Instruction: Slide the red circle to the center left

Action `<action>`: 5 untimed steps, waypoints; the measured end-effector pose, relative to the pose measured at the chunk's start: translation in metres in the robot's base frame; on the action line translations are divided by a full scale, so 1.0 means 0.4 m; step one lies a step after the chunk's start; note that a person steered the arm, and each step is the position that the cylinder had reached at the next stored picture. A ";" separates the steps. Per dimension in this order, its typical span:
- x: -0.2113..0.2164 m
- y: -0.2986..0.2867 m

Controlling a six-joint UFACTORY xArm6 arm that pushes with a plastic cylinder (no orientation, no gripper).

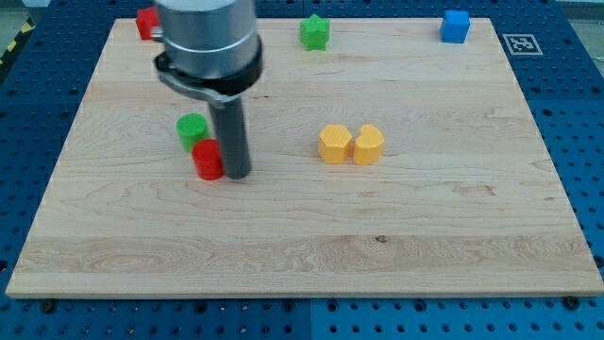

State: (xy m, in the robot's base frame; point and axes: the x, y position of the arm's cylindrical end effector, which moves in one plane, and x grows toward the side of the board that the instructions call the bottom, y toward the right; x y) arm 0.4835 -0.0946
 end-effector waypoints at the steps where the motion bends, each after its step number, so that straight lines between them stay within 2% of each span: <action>1: 0.000 -0.083; 4: -0.055 -0.275; 5: -0.056 -0.251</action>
